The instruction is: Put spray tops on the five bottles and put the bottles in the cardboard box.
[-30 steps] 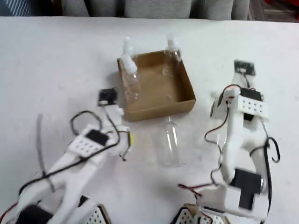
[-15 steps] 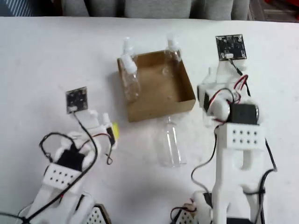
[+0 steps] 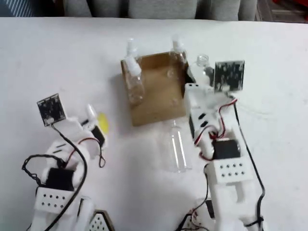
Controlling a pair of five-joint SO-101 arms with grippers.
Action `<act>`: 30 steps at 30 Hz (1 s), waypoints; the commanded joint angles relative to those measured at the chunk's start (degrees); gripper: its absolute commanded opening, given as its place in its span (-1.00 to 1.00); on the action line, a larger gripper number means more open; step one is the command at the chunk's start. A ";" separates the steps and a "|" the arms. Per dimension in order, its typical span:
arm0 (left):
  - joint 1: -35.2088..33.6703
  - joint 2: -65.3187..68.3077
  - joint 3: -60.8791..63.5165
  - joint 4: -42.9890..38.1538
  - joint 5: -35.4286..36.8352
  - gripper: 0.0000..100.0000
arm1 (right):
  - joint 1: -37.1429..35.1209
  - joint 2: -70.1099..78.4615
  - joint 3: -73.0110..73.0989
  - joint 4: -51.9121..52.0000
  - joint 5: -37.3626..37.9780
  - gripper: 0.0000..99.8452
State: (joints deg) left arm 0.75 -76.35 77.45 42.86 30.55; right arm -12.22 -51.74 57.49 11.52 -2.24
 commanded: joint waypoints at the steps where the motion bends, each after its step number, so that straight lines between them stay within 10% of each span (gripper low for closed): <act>1: -2.24 -3.91 -0.53 -3.25 -4.84 -0.96 | -3.74 -4.00 1.93 -6.64 -0.70 -0.97; 18: 0.92 -13.93 -16.97 -34.90 -22.68 -0.96 | -24.92 -25.10 28.75 -16.04 -0.26 -0.97; 30: 15.16 19.03 -59.60 -18.37 -22.42 -0.96 | -28.79 -37.23 38.33 -16.04 -0.26 -0.97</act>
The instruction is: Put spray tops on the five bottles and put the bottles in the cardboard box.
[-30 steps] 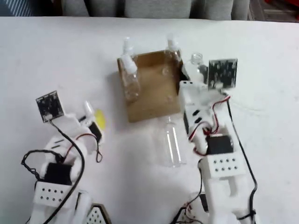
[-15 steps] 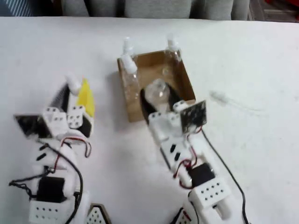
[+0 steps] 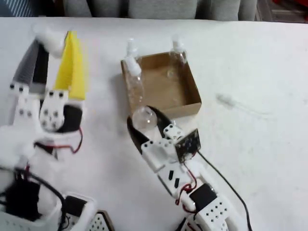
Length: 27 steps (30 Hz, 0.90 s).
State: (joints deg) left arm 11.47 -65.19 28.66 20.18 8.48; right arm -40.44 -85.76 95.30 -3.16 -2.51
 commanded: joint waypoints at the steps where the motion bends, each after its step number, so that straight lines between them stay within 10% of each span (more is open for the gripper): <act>1: 6.11 9.89 -13.10 6.42 -0.35 -0.96 | -0.57 -4.26 1.23 -1.27 0.00 -0.97; 27: 22.37 22.11 -26.81 28.40 -0.88 -0.96 | -0.48 -8.66 1.41 9.89 -0.09 -0.97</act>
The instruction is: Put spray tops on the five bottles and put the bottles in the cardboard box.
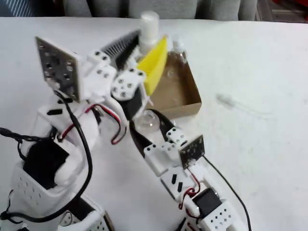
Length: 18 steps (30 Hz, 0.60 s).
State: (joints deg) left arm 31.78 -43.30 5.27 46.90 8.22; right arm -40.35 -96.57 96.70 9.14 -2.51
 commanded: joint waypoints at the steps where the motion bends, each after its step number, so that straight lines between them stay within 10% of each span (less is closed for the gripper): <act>1: 1.98 0.22 -3.08 1.76 -0.62 -0.96 | -0.57 2.95 0.00 -3.03 -0.18 -0.97; 18: -1.98 0.04 3.34 1.49 -0.70 -0.96 | -0.40 4.88 0.09 -4.26 -0.09 -0.97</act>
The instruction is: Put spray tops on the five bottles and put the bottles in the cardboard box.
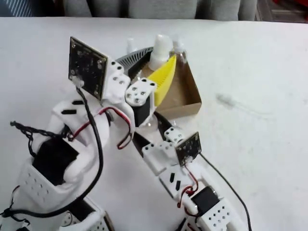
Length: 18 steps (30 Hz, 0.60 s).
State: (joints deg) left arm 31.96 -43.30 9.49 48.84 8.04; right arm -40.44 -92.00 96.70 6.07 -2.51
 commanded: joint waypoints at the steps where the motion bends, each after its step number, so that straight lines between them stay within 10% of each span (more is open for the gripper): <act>1: -2.86 0.04 -0.62 -0.70 -0.53 -0.96 | -0.31 0.31 0.09 -1.19 -0.09 -0.97; 18: -2.59 -14.02 25.41 -15.21 -0.44 -0.96 | -0.48 0.31 0.09 -1.01 -0.09 -0.97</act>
State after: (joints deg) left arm 28.79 -54.37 32.88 36.70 8.04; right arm -40.44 -92.00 96.70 6.07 -2.51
